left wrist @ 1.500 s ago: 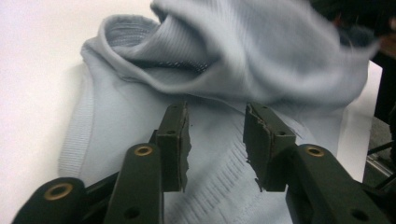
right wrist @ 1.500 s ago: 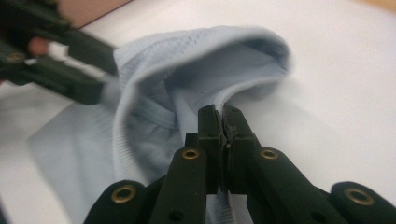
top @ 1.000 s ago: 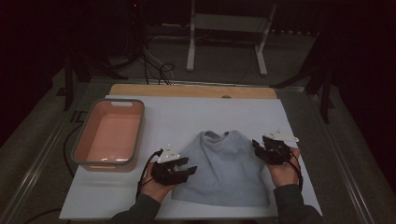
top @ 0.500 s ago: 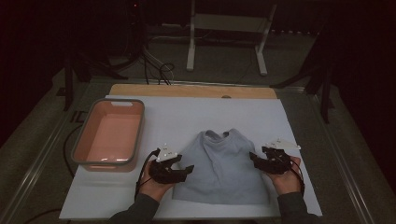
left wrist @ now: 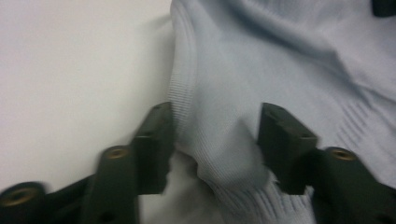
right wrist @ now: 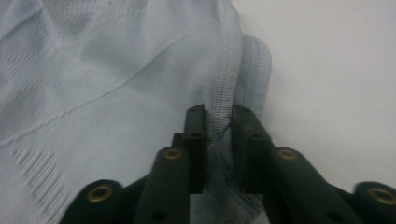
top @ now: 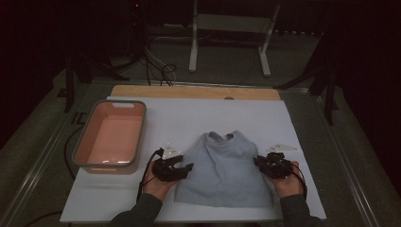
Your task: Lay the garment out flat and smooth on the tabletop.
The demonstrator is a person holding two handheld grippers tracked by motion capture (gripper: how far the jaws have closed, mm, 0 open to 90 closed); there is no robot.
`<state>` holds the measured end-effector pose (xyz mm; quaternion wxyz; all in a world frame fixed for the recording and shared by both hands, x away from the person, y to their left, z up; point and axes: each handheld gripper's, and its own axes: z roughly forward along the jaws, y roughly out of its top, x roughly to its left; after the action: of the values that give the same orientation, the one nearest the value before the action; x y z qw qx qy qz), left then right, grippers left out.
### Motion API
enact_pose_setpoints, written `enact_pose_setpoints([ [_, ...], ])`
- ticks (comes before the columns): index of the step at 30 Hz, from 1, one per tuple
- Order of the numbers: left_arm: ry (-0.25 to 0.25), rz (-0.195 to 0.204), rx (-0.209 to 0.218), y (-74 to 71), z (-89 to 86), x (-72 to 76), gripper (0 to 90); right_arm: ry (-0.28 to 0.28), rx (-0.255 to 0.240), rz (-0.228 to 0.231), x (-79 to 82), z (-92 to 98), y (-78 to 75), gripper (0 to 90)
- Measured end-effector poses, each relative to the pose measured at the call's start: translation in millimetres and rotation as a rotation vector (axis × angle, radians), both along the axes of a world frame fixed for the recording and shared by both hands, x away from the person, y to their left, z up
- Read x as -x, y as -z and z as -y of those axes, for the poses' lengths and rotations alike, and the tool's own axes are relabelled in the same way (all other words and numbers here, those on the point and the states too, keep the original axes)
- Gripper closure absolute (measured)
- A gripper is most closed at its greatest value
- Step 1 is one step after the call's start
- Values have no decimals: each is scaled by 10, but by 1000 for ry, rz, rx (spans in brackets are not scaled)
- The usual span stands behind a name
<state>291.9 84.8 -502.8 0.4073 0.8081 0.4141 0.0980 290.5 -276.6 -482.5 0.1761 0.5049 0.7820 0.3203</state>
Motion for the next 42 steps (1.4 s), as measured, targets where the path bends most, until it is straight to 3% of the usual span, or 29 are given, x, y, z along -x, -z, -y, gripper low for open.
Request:
enact_pose_setpoints([
  [1, 13, -26, 12, 24, 16, -10, 568, -7, 12, -4, 19, 2, -6, 806],
  [8, 76, -61, 15, 54, 97, 48, 770, -20, 16, -24, 137, 70, -28, 819],
  [11, 132, -72, 2, 55, 160, 107, 798, -16, 38, -21, 188, 113, -38, 820],
  [15, 184, -56, -3, 9, 221, 158, 784, 4, 68, -17, 233, 190, -46, 822],
  [16, 184, -56, -3, 9, 221, 158, 746, 4, 68, -17, 233, 190, -46, 822],
  [18, 162, -18, 21, -60, 214, 137, 636, 25, 77, -10, 255, 248, -58, 823],
  [21, 103, 11, 68, -137, 187, 58, 518, 33, 74, -10, 261, 281, -63, 820],
  [24, 68, 24, 96, -213, 189, -64, 458, 30, 75, -7, 261, 269, -62, 812],
  [29, 54, 17, 86, -269, 288, -223, 405, 38, 78, 7, 264, 249, -63, 737],
  [32, 41, -6, 78, -247, 388, -337, 394, 43, 60, 18, 264, 255, -71, 576],
  [37, 12, -56, 82, -125, 453, -475, 390, 46, 32, 43, 269, 242, -107, 465],
  [39, 21, -85, 93, -82, 460, -515, 464, 42, 31, 47, 269, 234, -112, 454],
  [41, 24, -90, 100, -69, 458, -526, 649, 40, 29, 50, 269, 228, -113, 449],
  [42, 41, -86, 123, -79, 453, -525, 649, 40, 26, 55, 271, 219, -120, 447],
])
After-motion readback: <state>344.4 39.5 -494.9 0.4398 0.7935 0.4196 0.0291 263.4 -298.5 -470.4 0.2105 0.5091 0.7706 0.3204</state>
